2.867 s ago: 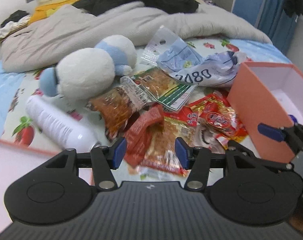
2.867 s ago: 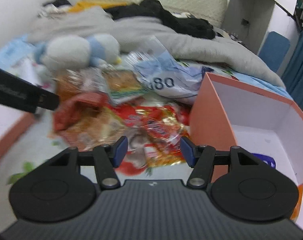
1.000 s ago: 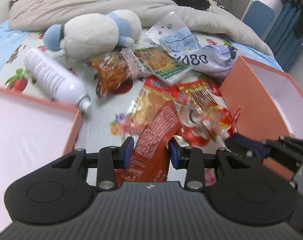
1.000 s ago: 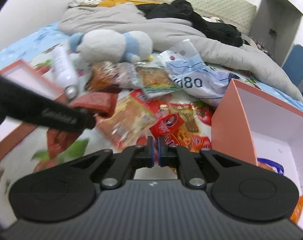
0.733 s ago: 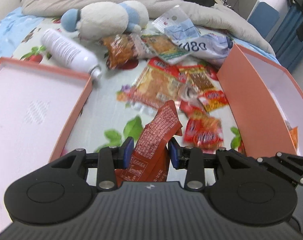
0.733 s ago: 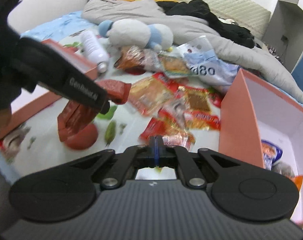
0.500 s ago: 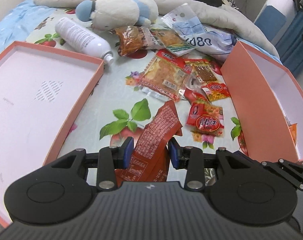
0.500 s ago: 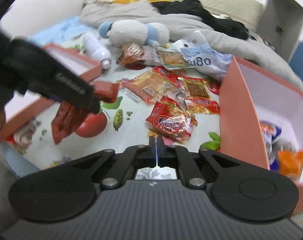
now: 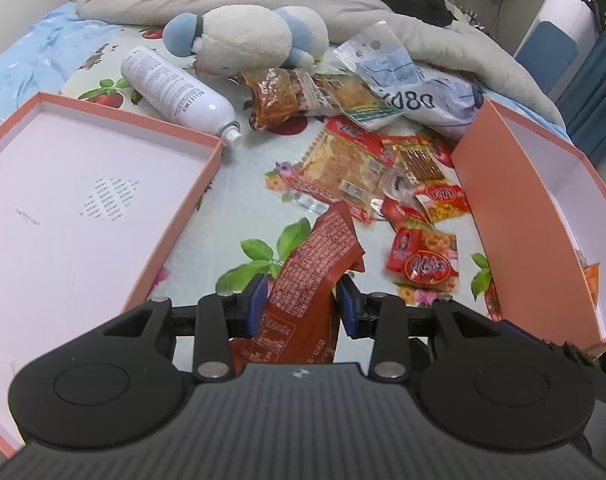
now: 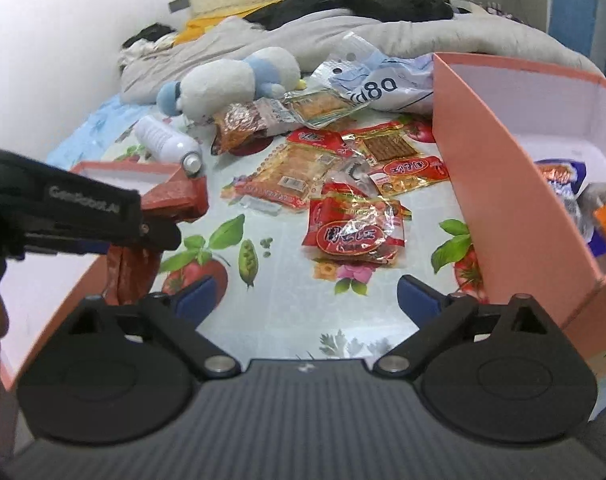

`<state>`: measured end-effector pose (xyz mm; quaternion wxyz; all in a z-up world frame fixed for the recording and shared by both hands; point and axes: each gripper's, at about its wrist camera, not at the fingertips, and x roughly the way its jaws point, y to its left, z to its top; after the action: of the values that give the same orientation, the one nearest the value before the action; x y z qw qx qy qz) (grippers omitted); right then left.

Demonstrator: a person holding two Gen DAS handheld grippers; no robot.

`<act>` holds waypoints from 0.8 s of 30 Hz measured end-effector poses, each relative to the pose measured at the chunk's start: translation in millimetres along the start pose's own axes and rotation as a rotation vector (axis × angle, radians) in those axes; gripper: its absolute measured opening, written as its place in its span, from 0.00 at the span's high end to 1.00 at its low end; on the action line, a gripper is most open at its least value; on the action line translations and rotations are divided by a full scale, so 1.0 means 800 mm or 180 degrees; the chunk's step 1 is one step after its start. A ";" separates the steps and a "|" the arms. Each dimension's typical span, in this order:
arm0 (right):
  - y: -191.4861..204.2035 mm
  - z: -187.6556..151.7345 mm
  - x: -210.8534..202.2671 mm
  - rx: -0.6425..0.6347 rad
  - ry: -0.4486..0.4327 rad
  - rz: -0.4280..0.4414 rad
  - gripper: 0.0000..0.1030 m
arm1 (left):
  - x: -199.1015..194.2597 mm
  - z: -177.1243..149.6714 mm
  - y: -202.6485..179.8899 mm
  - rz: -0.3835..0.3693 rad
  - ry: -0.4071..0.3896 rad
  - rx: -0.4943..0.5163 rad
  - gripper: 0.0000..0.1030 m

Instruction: Organize snacks

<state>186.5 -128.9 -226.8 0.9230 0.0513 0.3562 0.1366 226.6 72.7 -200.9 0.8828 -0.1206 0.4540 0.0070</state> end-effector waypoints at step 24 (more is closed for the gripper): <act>-0.025 0.045 0.139 0.0066 0.0385 -0.0706 0.04 | 0.059 0.024 0.039 -0.0025 0.0109 -0.0153 0.58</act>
<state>294.0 -116.3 -275.1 0.9087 0.0128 0.4161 0.0328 266.0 102.4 -234.6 0.8717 -0.1436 0.4683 0.0124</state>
